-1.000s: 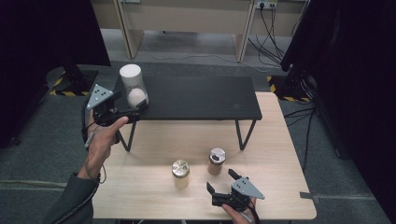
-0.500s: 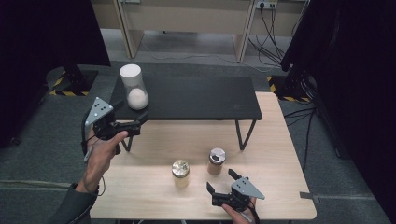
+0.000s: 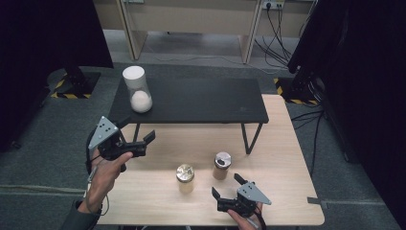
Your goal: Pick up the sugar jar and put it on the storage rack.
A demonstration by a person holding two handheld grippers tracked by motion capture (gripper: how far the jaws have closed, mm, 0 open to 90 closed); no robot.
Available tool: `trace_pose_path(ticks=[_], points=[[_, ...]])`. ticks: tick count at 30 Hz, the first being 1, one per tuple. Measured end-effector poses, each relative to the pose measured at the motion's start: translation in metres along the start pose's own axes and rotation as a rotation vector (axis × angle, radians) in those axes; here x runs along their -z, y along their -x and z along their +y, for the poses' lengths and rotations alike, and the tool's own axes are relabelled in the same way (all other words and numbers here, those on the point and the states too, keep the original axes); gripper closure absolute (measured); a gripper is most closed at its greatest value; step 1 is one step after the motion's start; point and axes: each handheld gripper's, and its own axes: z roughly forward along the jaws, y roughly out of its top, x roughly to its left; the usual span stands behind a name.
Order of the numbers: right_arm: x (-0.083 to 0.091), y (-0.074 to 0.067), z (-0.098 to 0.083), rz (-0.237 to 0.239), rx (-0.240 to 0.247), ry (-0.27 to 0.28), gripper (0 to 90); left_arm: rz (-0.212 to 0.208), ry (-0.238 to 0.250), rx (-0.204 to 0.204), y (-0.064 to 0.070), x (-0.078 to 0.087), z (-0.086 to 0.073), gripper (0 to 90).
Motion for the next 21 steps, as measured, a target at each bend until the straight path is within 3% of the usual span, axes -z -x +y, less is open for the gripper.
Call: trace_pose_path(ticks=[8, 21], points=[[0.000, 0.000, 0.000, 0.000, 0.000, 0.000, 1.3, -0.014, 0.021, -0.021, 0.008, 0.011, -0.009, 0.5], [0.000, 0.000, 0.000, 0.001, 0.001, 0.000, 1.3, -0.041, 0.031, -0.012, 0.013, 0.021, -0.034, 0.5]])
